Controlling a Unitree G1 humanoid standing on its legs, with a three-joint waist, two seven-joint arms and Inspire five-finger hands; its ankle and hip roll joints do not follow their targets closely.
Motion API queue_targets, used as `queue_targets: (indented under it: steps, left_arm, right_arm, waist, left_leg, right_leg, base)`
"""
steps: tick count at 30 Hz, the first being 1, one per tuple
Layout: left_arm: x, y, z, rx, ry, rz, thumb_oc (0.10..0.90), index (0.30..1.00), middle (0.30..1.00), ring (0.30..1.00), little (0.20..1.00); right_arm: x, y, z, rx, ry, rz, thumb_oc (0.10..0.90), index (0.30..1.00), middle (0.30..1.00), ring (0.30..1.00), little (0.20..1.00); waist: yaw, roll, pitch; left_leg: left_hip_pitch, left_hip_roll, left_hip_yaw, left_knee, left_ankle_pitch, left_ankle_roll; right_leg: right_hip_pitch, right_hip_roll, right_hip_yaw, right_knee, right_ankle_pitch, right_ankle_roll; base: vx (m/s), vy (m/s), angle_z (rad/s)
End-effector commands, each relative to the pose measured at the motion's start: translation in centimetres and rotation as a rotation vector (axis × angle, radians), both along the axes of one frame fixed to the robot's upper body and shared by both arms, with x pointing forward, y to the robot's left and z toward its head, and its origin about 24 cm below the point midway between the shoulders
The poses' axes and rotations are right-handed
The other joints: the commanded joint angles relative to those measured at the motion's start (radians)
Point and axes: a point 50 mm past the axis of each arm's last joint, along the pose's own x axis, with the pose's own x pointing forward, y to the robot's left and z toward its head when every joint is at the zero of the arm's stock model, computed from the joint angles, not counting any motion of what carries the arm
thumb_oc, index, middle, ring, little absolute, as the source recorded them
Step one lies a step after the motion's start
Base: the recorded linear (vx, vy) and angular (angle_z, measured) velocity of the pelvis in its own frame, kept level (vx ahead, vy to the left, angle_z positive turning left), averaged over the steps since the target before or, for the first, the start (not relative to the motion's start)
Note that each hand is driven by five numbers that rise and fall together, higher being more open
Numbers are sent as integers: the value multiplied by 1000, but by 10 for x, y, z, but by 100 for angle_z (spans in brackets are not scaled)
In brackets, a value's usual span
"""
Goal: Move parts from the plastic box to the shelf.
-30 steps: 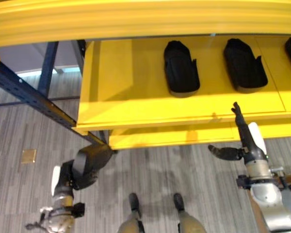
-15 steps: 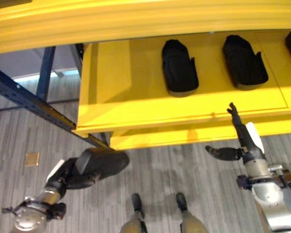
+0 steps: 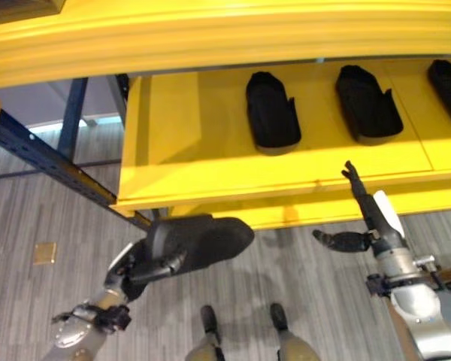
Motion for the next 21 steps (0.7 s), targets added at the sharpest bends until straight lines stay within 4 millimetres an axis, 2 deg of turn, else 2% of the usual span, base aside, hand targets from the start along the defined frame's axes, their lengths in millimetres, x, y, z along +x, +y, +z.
queue_targets:
  steps: [1, 5, 9, 21]
  left_arm:
    - [26, 8, 67, -45, -371, 39, 400, 300, 300, 300, 300]
    - [32, 1, 78, -114, -462, 74, 400, 300, 300, 300, 300]
    - [35, -2, 84, -92, -497, 87, 400, 300, 300, 300, 300]
    - [44, 4, 84, -71, -508, 236, 400, 300, 300, 300, 300]
  right_arm:
    - [0, 0, 49, -58, -274, 33, 900, 1000, 1000, 1000, 1000]
    - [0, -1, 46, -57, -262, 26, 900, 1000, 1000, 1000, 1000]
    - [-1, 0, 45, -59, -255, 27, 900, 1000, 1000, 1000, 1000]
    - [-3, -2, 39, -48, -233, 3, 900, 1000, 1000, 1000, 1000]
  waist:
    - [-6, 4, -43]
    - [-10, 3, -47]
    - [-15, 1, -49]
    - [-23, -2, -55]
  left_leg:
    - [95, 81, 54, 1, -51, -51]
    - [97, 80, 51, 1, -54, -48]
    - [101, 78, 53, 1, -56, -46]
    - [108, 80, 60, 1, -58, -45]
  right_leg:
    - [79, 4, -2, 0, -125, 19]
    - [82, 4, 0, 0, -126, 15]
    - [82, 4, 3, 0, -125, 14]
    - [84, 5, 9, 0, -127, 11]
  base:
    - [0, 0, 0]
    - [0, 0, 0]
    - [0, 0, 0]
    - [0, 0, 0]
